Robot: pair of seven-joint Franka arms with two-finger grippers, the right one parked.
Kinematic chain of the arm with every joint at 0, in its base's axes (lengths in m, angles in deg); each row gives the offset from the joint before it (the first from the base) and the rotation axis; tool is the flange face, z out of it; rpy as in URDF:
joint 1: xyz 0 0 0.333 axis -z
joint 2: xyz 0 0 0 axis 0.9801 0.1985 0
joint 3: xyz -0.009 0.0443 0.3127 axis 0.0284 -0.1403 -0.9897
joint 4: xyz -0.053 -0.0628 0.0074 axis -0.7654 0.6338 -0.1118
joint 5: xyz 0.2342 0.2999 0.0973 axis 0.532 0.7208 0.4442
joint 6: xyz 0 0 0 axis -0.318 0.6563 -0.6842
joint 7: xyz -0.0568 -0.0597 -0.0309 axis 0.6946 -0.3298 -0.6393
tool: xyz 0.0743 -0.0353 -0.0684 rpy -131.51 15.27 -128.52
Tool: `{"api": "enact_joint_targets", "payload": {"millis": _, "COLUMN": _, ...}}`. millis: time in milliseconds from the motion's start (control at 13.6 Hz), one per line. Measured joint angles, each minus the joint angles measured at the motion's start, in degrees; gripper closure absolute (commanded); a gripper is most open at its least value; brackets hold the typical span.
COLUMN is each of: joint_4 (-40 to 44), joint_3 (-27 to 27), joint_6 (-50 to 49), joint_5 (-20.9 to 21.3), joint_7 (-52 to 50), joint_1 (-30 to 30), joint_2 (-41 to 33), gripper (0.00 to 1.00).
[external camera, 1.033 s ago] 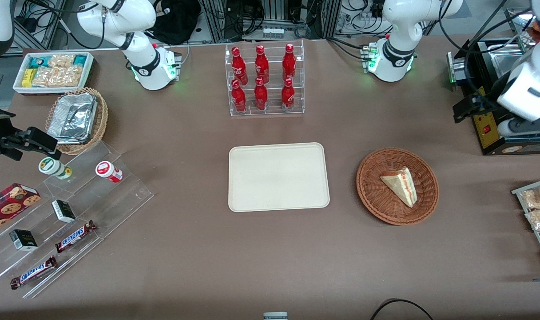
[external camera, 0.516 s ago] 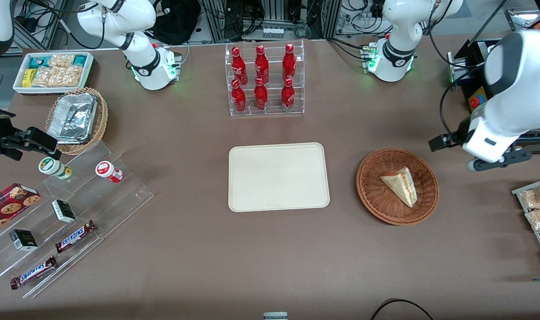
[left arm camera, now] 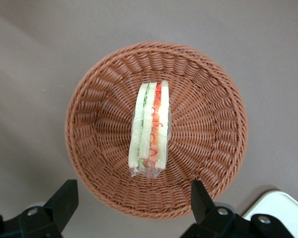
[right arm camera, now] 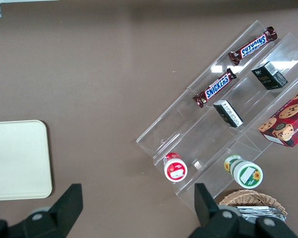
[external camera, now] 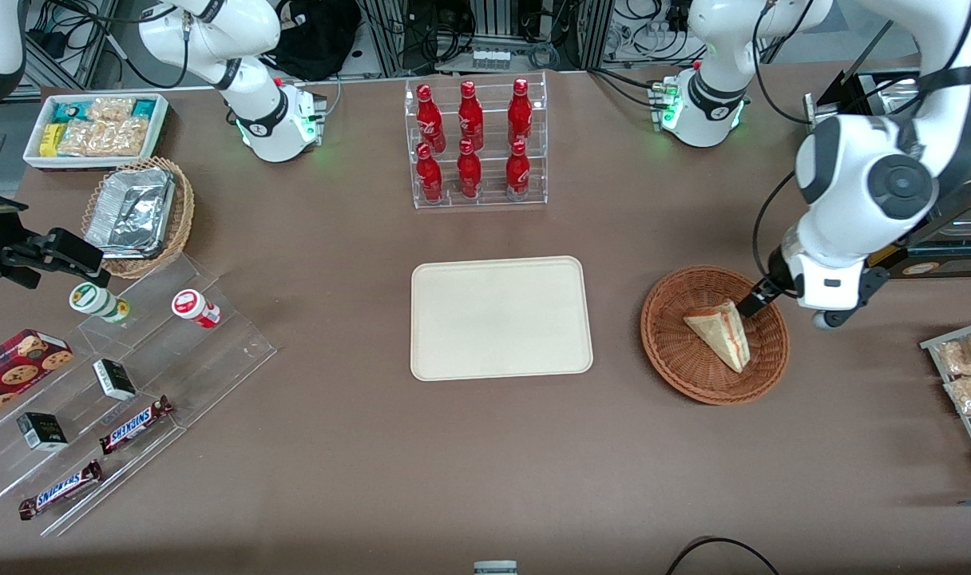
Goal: Place sandwich from basket to tray
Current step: 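Lower the left gripper and grasp the wrapped sandwich in the basket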
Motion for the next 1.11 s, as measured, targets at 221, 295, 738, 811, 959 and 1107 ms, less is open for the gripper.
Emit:
{"api": "enact_joint_targets", "payload": {"millis": 221, "joint_4": -3.0, "joint_3": 0.0, "joint_6": 5.4, "joint_5": 0.0, "joint_7": -0.4, "joint_1": 0.0, "joint_2": 2.9, "gripper": 0.0}}
{"api": "enact_joint_targets", "payload": {"millis": 295, "joint_4": -3.2, "joint_3": 0.0, "joint_6": 6.5, "joint_5": 0.0, "joint_7": -0.4, "joint_1": 0.0, "joint_2": 4.3, "gripper": 0.0}}
{"api": "enact_joint_targets", "payload": {"millis": 738, "joint_4": -3.2, "joint_3": 0.0, "joint_6": 8.5, "joint_5": 0.0, "joint_7": -0.4, "joint_1": 0.0, "joint_2": 9.8, "gripper": 0.0}}
{"api": "enact_joint_targets", "payload": {"millis": 811, "joint_4": -3.2, "joint_3": 0.0, "joint_6": 9.8, "joint_5": 0.0, "joint_7": -0.4, "joint_1": 0.0, "joint_2": 10.4, "gripper": 0.0}}
{"api": "enact_joint_targets", "payload": {"millis": 959, "joint_4": -3.2, "joint_3": 0.0, "joint_6": 11.6, "joint_5": 0.0, "joint_7": -0.4, "joint_1": 0.0, "joint_2": 11.5, "gripper": 0.03}}
{"api": "enact_joint_targets", "payload": {"millis": 1107, "joint_4": -3.0, "joint_3": 0.0, "joint_6": 13.0, "joint_5": 0.0, "joint_7": -0.4, "joint_1": 0.0, "joint_2": 12.3, "gripper": 0.22}}
